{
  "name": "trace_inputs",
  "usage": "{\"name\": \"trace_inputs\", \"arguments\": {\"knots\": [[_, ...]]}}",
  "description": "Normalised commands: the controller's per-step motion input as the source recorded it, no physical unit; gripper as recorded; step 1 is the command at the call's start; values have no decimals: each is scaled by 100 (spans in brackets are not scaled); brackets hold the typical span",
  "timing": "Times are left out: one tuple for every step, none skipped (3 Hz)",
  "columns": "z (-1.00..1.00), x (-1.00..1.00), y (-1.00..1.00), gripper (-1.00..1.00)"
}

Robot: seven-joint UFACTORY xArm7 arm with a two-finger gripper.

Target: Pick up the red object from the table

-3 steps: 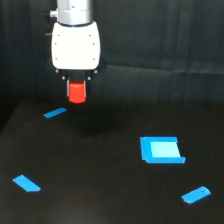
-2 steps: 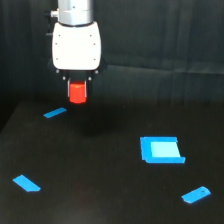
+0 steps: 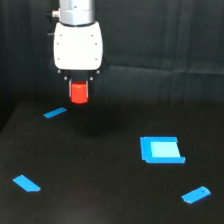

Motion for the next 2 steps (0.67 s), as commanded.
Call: {"name": "trace_inputs", "arguments": {"knots": [[10, -1, -2, -100], [1, -2, -1, -94]]}}
